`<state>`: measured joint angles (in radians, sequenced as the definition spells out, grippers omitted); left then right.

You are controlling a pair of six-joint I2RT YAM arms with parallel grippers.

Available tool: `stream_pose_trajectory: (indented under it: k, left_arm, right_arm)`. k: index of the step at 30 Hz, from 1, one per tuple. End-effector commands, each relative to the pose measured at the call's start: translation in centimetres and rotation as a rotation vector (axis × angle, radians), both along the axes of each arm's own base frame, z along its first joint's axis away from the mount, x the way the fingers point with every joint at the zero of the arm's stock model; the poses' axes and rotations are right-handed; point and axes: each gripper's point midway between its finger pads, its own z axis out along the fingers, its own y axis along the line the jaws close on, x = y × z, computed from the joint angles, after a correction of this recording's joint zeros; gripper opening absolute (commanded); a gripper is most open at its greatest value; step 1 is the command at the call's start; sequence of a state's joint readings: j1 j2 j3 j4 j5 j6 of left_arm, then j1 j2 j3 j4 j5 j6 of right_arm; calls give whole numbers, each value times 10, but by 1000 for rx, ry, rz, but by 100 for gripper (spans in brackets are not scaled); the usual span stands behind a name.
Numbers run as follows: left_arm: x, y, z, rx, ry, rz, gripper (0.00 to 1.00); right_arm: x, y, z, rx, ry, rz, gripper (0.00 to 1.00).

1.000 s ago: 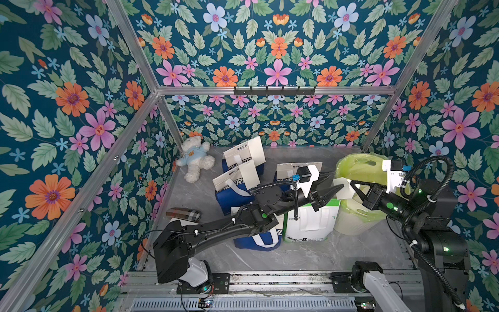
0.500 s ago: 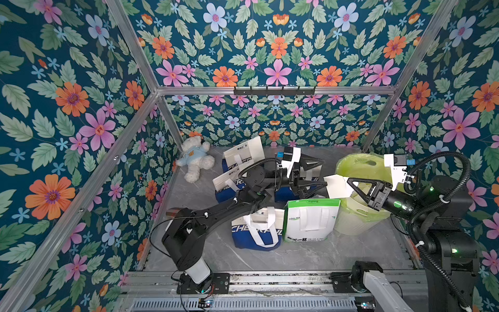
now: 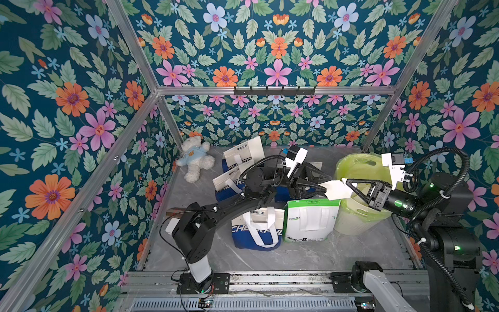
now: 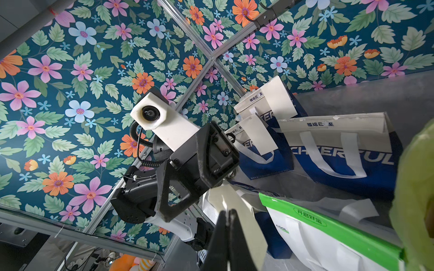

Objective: Shred takeout receipts and throw away
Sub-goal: Shred the takeout receipt, then place the takeout receipt in the trash bin.

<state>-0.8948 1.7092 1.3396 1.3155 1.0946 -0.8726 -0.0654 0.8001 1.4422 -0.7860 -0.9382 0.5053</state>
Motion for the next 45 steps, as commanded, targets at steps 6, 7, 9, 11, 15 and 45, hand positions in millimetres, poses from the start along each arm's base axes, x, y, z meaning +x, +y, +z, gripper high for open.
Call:
stream_pose_trajectory:
  k: [6,7,9,11,15,45]
  left_arm:
    - [12,-41,-29,191,-92,164,52]
    - [12,-43,-29,192,-96,172,52]
    - [15,-44,-28,190,-90,187,45]
    - [14,-46,-28,190,-88,184,32]
    - [16,-46,-25,186,-84,190,6]
    - [71,-128,-36,236,-72,533,0]
  right_arm:
    - [-1,2,1,-3,-7,23,0]
    - [-1,2,0,-4,-5,25,0]
    - [-1,2,-1,-4,-2,25,0]
    - [0,2,-2,-8,0,18,0]
    - [5,-5,-7,-30,13,-36,0]
    - [20,-172,-89,-427,254,-1034,75]
